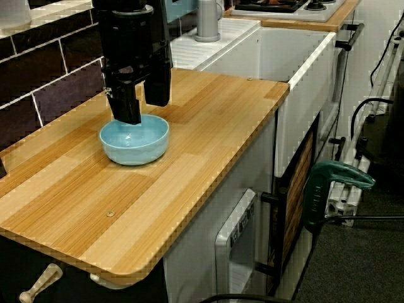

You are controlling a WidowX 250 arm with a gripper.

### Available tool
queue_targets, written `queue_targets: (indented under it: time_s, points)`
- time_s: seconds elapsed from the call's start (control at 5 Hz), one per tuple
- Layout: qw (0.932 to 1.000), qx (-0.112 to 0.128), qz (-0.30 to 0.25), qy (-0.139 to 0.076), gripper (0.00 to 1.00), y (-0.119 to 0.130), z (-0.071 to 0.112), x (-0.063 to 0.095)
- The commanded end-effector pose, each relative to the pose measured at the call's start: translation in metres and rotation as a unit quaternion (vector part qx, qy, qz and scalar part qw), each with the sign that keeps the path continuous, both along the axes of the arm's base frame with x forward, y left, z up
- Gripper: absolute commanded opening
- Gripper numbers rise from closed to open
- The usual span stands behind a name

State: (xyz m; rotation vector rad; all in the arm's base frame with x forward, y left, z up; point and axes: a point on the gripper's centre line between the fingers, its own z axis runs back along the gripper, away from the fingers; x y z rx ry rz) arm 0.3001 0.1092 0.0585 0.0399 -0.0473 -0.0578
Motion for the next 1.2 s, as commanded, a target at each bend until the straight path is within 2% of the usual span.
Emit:
queue_targets:
  time_s: [0.0,0.4,0.8,1.0]
  points:
    - [0.9998,0.009,-0.015,-0.001,1.0,-0.006,-0.002,0.0]
    - [0.9998,0.017,-0.011,0.006,1.0,-0.015,-0.018,-0.001]
    - [0.9998,-0.01,0.0,0.018,1.0,-0.04,-0.023,0.005]
    - [0.9991,-0.027,-0.005,0.032,1.0,-0.061,-0.021,0.006]
